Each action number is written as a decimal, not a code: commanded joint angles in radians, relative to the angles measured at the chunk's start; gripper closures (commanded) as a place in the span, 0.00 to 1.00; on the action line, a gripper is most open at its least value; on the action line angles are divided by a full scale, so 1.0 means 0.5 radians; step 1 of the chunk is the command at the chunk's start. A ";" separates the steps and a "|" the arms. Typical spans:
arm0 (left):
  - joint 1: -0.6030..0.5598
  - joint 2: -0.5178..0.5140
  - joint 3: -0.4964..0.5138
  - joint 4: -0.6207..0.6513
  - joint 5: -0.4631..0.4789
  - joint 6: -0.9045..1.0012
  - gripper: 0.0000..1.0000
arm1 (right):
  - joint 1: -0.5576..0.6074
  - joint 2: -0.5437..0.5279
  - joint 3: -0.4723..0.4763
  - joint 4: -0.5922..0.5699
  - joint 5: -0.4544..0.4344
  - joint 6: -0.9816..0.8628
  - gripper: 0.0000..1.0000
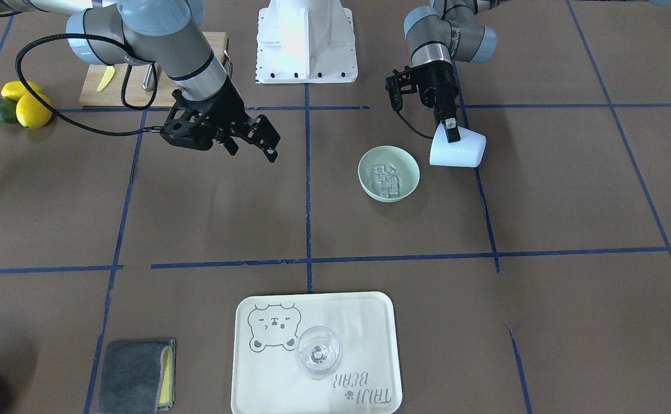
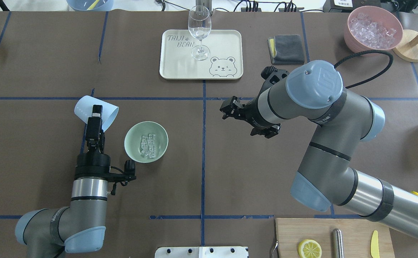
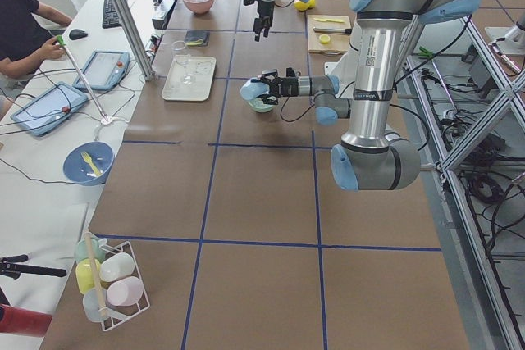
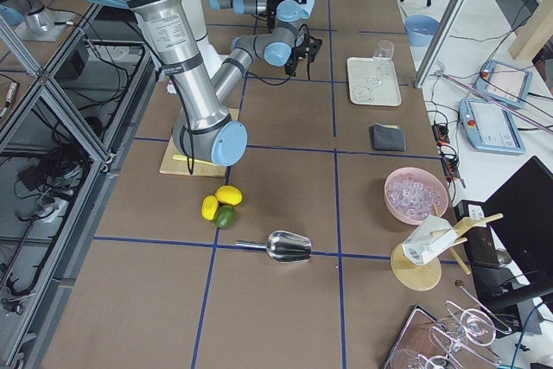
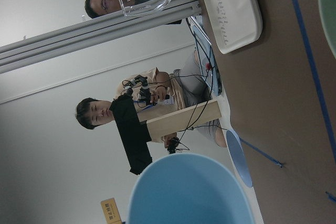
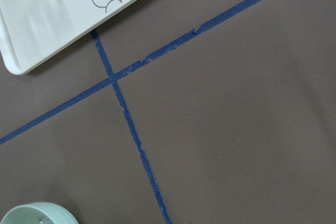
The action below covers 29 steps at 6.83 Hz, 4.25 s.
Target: Pour ice into bowl
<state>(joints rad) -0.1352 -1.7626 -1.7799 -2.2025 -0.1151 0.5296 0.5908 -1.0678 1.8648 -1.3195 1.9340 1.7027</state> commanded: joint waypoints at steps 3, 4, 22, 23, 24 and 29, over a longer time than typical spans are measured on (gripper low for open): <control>-0.009 0.022 -0.192 -0.013 -0.302 0.054 1.00 | -0.013 0.006 0.001 -0.003 -0.009 0.006 0.00; -0.018 0.034 -0.283 -0.016 -0.489 0.054 1.00 | -0.016 0.009 0.001 -0.006 -0.012 0.012 0.00; -0.862 0.945 -0.324 -0.746 -2.028 -2.553 1.00 | -0.556 1.003 -1.116 0.156 -0.635 0.053 0.00; -0.862 0.942 -0.324 -0.749 -2.028 -2.553 1.00 | -0.534 1.003 -1.119 0.087 -0.628 -0.015 0.00; -0.862 0.942 -0.324 -0.746 -2.028 -2.553 1.00 | -0.483 1.010 -1.119 -0.044 -0.501 -0.100 0.00; -0.862 0.930 -0.273 -0.752 -2.025 -2.569 1.00 | -0.451 1.025 -1.272 -0.088 -0.469 -0.175 0.39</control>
<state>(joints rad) -0.5660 -1.2946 -1.9343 -2.5768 -1.1287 -0.7491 0.3648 -0.5569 1.2373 -1.3639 1.6994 1.6065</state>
